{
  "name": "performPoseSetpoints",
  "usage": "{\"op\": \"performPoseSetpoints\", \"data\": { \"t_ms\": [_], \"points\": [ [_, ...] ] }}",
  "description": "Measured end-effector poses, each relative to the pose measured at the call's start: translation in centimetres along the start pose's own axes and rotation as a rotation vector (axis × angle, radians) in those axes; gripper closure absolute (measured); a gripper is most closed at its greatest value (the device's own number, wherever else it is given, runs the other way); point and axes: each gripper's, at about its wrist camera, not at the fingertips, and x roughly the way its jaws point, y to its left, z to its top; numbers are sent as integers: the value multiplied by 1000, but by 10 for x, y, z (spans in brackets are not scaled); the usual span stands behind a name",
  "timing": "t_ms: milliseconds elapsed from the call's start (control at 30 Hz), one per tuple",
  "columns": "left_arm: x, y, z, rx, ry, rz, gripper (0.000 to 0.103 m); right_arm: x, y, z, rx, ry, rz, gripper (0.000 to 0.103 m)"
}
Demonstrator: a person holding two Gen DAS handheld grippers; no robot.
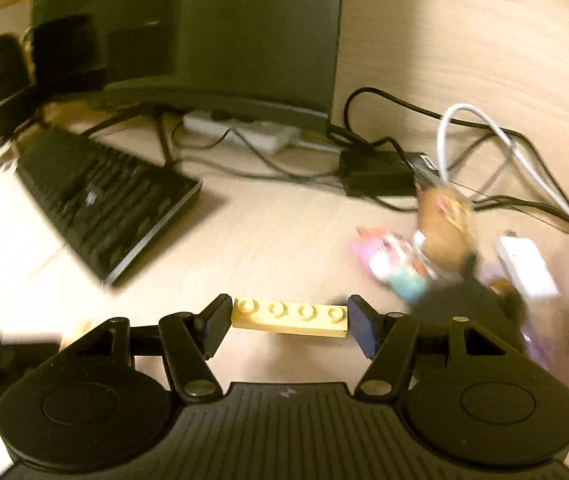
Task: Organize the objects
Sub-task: 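Carry the brick into the pink box and open the left tool while the right tool carries its brick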
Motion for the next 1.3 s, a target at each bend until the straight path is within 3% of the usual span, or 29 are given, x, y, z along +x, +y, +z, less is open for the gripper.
{"op": "performPoseSetpoints", "data": {
  "t_ms": [167, 300, 433, 500, 633, 967, 1000, 1067, 1300],
  "points": [
    [3, -15, -14, -1, 20, -26, 86, -34, -5, -58, -123, 63, 12, 40],
    [13, -29, -27, 10, 55, -44, 86, -61, -7, -95, -205, 59, -8, 40],
    [17, -46, -35, 40, 79, -56, 86, -78, -23, -113, -175, 57, -55, 24],
    [15, -53, -37, 53, 84, -58, 86, -86, -30, -119, -146, 56, -70, 24],
    [10, -66, -40, 78, 85, -59, 86, -93, -43, -118, -6, 51, -11, 18],
    [3, -78, -41, 114, 84, -59, 86, -64, -45, -115, -5, 44, 40, 17],
    [1, -78, -42, 119, 75, -56, 86, -64, -44, -115, -22, 42, 46, 21],
    [0, -77, -44, 103, 82, -52, 86, -66, -42, -113, -39, 36, 62, 39],
    [10, -97, -48, 177, 132, -90, 86, -97, -48, -109, -35, -11, 36, 39]
  ]
}}
